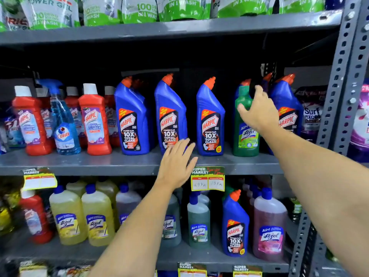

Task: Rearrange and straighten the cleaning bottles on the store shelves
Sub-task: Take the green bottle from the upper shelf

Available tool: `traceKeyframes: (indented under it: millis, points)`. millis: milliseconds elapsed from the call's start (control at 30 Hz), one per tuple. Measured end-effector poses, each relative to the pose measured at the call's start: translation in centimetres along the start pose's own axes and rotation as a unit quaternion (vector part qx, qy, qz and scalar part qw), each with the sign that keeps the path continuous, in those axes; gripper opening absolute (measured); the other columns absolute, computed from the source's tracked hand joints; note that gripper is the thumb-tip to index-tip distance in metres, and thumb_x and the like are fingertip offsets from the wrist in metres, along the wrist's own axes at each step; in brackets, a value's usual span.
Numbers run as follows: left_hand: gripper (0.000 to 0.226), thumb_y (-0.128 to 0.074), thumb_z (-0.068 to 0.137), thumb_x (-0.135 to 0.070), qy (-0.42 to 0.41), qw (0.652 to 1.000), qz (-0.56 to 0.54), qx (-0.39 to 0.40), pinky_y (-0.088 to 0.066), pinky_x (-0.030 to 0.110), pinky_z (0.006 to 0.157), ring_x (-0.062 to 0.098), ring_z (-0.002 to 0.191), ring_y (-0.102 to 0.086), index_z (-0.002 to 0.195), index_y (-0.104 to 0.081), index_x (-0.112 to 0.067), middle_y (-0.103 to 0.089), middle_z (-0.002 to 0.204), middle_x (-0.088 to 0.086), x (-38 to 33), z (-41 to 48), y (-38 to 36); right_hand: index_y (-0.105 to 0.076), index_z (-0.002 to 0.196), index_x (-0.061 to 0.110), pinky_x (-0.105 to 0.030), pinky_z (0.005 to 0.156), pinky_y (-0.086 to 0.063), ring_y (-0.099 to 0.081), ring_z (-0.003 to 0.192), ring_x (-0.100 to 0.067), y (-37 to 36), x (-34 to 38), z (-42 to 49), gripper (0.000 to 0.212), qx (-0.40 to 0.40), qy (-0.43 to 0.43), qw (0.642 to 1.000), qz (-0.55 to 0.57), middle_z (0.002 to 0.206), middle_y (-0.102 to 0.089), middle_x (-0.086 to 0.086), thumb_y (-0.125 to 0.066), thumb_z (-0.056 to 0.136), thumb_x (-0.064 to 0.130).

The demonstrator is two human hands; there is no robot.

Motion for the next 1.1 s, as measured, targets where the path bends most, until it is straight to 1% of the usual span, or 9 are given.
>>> traceKeyframes:
  millis: [133, 333, 467, 567, 700, 767, 867, 967, 1100]
  points:
    - [0.056, -0.027, 0.097, -0.046, 0.036, 0.999, 0.006, 0.032, -0.05, 0.043, 0.081, 0.028, 0.104, -0.064, 0.118, -0.064, -0.009, -0.067, 0.121, 0.009, 0.7, -1.1, -1.0, -0.034, 0.14, 0.006, -0.053, 0.097, -0.045, -0.051, 0.124, -0.045, -2.0, -1.7, 0.1, 0.093, 0.069, -0.073, 0.995, 0.024, 0.138, -0.047, -0.019, -0.076, 0.074, 0.056]
    - [0.045, -0.034, 0.099, -0.039, 0.016, 0.999, 0.034, 0.0, -0.05, 0.039, 0.065, 0.022, 0.081, -0.067, 0.099, -0.07, -0.013, -0.074, 0.092, 0.0, 0.4, -1.0, -0.5, -0.031, 0.139, 0.021, -0.05, 0.099, -0.045, -0.051, 0.125, -0.044, -3.6, -4.1, -0.6, 0.101, 0.091, -0.126, 0.983, 0.095, 0.138, -0.05, -0.017, -0.083, 0.061, 0.06]
    - [0.042, -0.037, 0.099, -0.035, -0.006, 0.999, 0.034, -0.038, -0.05, 0.039, 0.059, 0.022, 0.074, -0.067, 0.091, -0.071, -0.011, -0.073, 0.084, 0.003, 0.1, -1.2, -0.2, -0.034, 0.137, 0.022, -0.049, 0.098, -0.046, -0.053, 0.123, -0.04, -2.5, -3.7, -1.4, 0.099, 0.047, -0.103, 0.986, 0.119, 0.135, -0.054, -0.013, -0.082, 0.06, 0.06]
    - [0.041, -0.04, 0.099, -0.034, -0.01, 0.998, 0.038, -0.057, -0.05, 0.04, 0.058, 0.023, 0.073, -0.068, 0.089, -0.072, -0.011, -0.074, 0.083, 0.004, 0.1, -1.4, -0.1, -0.038, 0.136, 0.02, -0.038, 0.092, -0.045, -0.057, 0.117, -0.029, -0.5, -3.5, -3.2, 0.094, -0.014, -0.074, 0.986, 0.15, 0.129, -0.059, -0.006, -0.082, 0.061, 0.057]
    - [0.042, -0.041, 0.099, -0.035, 0.01, 0.999, -0.009, -0.049, -0.05, 0.043, 0.063, 0.025, 0.079, -0.069, 0.092, -0.074, -0.011, -0.074, 0.086, 0.005, 0.3, -1.2, -0.1, -0.041, 0.132, 0.021, -0.024, 0.091, -0.039, -0.053, 0.107, -0.011, 3.6, -4.7, -7.0, 0.086, -0.119, -0.049, 0.969, 0.213, 0.121, -0.056, 0.008, -0.083, 0.063, 0.053]
    - [0.041, -0.042, 0.099, -0.037, 0.037, 0.996, -0.055, -0.051, -0.051, 0.044, 0.078, 0.025, 0.095, -0.068, 0.107, -0.072, -0.01, -0.074, 0.101, 0.007, 0.7, -1.6, 0.3, -0.041, 0.13, 0.025, -0.02, 0.1, -0.04, -0.055, 0.113, -0.007, 5.1, -6.7, -9.0, 0.082, -0.157, -0.033, 0.953, 0.257, 0.124, -0.054, 0.009, -0.084, 0.066, 0.054]
    - [0.048, -0.044, 0.099, -0.033, 0.08, 0.987, -0.104, -0.089, -0.031, 0.04, 0.11, 0.024, 0.135, -0.043, 0.139, -0.049, -0.006, -0.052, 0.142, 0.011, 0.9, -4.6, 1.3, -0.048, 0.137, 0.022, -0.03, 0.105, -0.047, -0.06, 0.121, -0.006, 3.6, -12.7, -12.4, 0.092, -0.112, -0.111, 0.944, 0.289, 0.134, -0.06, 0.011, -0.083, 0.063, 0.065]
    - [0.052, -0.048, 0.097, -0.026, 0.067, 0.981, -0.113, -0.14, -0.019, 0.039, 0.116, 0.029, 0.144, -0.026, 0.144, -0.04, -0.006, -0.035, 0.153, 0.016, -0.2, -10.7, 1.0, -0.048, 0.141, 0.025, -0.036, 0.106, -0.046, -0.059, 0.123, -0.006, 1.7, -14.9, -17.5, 0.098, -0.021, -0.15, 0.945, 0.289, 0.137, -0.059, 0.013, -0.08, 0.06, 0.071]
    - [0.048, -0.046, 0.097, -0.03, 0.08, 0.984, -0.147, 0.054, -0.029, 0.044, 0.113, 0.029, 0.14, -0.034, 0.14, -0.046, -0.009, -0.037, 0.152, 0.013, -0.9, -20.5, -8.7, -0.042, 0.134, 0.01, -0.005, 0.095, -0.037, -0.054, 0.101, 0.005, -1.6, -9.0, -25.6, 0.098, -0.022, -0.125, 0.949, 0.288, 0.118, -0.057, 0.007, -0.087, 0.055, 0.046]
Point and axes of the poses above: each hand's wrist, its own z-axis towards the middle knuckle, its own y-axis out of the back of the hand, x = y × z, the point moved 9 cm from there along z, towards the middle knuckle
